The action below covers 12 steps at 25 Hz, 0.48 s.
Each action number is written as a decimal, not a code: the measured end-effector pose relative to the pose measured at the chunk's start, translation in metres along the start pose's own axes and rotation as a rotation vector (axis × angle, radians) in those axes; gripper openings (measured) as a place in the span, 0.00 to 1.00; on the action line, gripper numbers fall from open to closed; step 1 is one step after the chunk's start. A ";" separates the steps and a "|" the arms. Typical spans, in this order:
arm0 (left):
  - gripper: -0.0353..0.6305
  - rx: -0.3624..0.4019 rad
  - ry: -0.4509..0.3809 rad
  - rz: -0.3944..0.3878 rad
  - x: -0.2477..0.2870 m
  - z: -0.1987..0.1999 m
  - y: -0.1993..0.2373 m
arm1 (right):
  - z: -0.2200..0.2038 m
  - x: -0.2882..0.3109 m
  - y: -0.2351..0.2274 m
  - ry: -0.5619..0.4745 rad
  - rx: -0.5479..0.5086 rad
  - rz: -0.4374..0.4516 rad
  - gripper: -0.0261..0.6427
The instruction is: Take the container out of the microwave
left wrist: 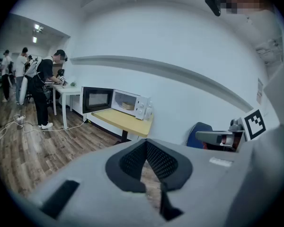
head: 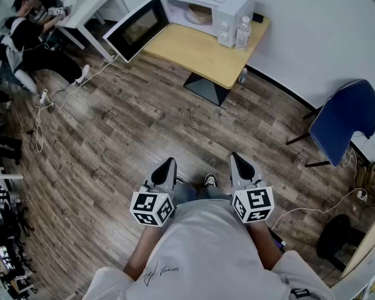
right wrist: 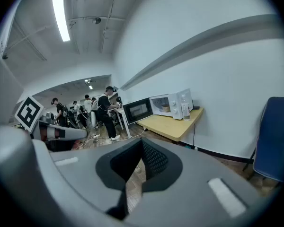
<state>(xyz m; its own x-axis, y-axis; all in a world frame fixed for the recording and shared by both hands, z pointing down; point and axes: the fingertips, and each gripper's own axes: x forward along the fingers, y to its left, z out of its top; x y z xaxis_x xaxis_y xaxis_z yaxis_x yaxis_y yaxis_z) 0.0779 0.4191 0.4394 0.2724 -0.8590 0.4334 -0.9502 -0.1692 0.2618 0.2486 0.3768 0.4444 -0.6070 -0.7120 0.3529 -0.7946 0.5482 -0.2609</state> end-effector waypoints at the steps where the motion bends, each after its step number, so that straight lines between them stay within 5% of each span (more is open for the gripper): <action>1: 0.05 0.001 0.004 -0.005 0.002 -0.001 -0.004 | -0.001 0.000 -0.002 0.003 0.001 -0.002 0.05; 6: 0.05 0.010 0.006 -0.004 0.002 0.000 -0.013 | 0.001 0.000 -0.009 -0.030 0.090 0.016 0.05; 10: 0.05 0.039 -0.049 0.006 -0.001 0.015 -0.007 | 0.008 0.002 0.003 -0.042 0.266 0.152 0.06; 12: 0.05 0.034 -0.089 0.017 -0.004 0.025 0.001 | 0.014 0.010 0.011 -0.032 0.264 0.184 0.06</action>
<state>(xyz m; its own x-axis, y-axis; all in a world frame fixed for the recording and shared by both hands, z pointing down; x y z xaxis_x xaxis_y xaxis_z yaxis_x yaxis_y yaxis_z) 0.0722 0.4101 0.4162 0.2428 -0.9013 0.3587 -0.9596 -0.1689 0.2252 0.2340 0.3696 0.4328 -0.7373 -0.6275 0.2504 -0.6434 0.5390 -0.5436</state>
